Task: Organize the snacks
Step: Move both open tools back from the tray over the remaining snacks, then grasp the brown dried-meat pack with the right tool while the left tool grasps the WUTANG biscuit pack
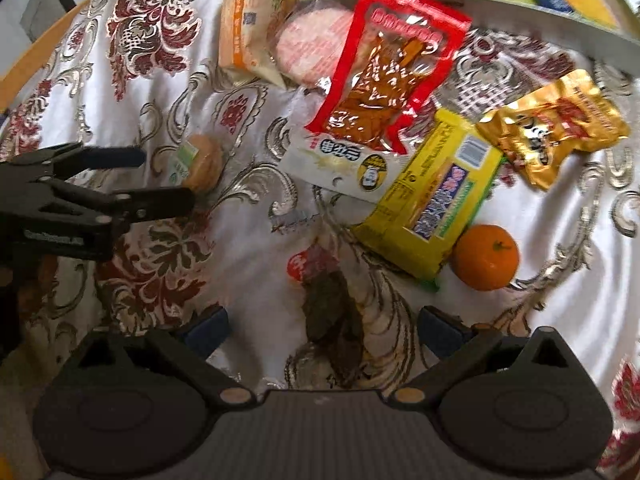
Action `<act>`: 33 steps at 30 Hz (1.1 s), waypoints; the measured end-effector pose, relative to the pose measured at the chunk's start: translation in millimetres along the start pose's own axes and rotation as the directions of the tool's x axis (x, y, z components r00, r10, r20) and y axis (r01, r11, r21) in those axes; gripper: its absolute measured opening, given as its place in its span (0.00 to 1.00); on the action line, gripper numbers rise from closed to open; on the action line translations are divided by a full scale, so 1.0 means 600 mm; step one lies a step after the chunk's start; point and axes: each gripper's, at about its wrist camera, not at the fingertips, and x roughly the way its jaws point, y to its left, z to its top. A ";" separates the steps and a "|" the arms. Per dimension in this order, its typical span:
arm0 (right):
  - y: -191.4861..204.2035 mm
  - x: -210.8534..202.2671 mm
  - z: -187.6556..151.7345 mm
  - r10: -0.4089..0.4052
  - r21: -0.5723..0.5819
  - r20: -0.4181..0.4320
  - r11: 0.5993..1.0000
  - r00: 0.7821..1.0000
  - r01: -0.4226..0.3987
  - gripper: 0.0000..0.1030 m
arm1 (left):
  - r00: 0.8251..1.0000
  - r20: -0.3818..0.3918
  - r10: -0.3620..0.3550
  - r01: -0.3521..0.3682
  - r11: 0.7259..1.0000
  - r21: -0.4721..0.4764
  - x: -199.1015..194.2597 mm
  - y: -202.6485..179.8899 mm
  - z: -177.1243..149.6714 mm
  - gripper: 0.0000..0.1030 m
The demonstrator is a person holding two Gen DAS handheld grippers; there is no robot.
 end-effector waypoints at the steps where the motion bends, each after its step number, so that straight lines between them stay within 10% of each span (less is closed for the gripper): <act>1: -0.005 0.001 0.004 0.019 -0.003 -0.010 1.000 1.000 -0.019 1.00 | 1.000 0.002 0.007 -0.007 1.000 0.024 0.004 -0.003 0.002 0.99; 22: -0.001 0.011 -0.003 -0.002 -0.089 0.009 0.996 1.000 0.003 1.00 | 0.996 -0.007 0.088 -0.086 0.985 0.147 0.035 -0.019 0.001 0.99; 33: -0.015 0.000 -0.008 0.024 0.050 0.043 0.998 0.999 -0.026 0.97 | 0.997 0.018 0.079 -0.080 0.991 0.108 0.030 -0.011 0.009 0.99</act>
